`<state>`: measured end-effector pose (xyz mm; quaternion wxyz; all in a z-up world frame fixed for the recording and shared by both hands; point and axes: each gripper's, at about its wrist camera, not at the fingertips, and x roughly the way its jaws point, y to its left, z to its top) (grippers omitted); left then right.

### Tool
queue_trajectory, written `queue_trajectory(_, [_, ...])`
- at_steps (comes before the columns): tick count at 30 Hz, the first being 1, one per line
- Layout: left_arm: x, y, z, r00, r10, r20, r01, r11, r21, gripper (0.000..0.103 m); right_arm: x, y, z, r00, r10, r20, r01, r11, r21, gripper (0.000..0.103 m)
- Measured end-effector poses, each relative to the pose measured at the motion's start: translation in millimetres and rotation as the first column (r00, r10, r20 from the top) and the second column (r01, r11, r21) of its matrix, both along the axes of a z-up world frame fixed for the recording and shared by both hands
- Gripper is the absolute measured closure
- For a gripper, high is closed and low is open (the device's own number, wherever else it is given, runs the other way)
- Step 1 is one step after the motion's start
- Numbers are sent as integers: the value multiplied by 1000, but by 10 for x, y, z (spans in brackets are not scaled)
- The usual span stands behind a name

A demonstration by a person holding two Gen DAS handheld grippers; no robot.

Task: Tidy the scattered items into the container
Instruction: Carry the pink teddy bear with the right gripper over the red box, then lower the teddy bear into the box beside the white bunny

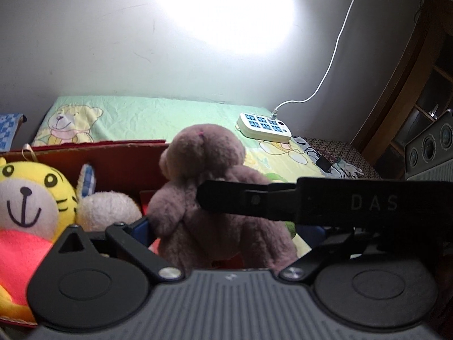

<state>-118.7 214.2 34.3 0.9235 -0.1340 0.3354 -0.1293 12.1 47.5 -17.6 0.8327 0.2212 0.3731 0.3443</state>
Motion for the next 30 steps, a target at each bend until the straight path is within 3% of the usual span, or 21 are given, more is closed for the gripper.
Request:
queue_trajectory(9, [60,246,25,1000,6,17,-6,1000,-21,5,89,222,79,999,10,40,-9,1000,-18,59])
queue_trajectory(21, [310,362,-355,994,-14,-110,4,996,-91,6,257,411,-87,998,59,-15,-61,980,-189,59])
queue_trajectory(30, [364,415,-509,987,-17,-157,3,996,-87,6,380,526,-212,996,87,-35,-93,963,-255,58])
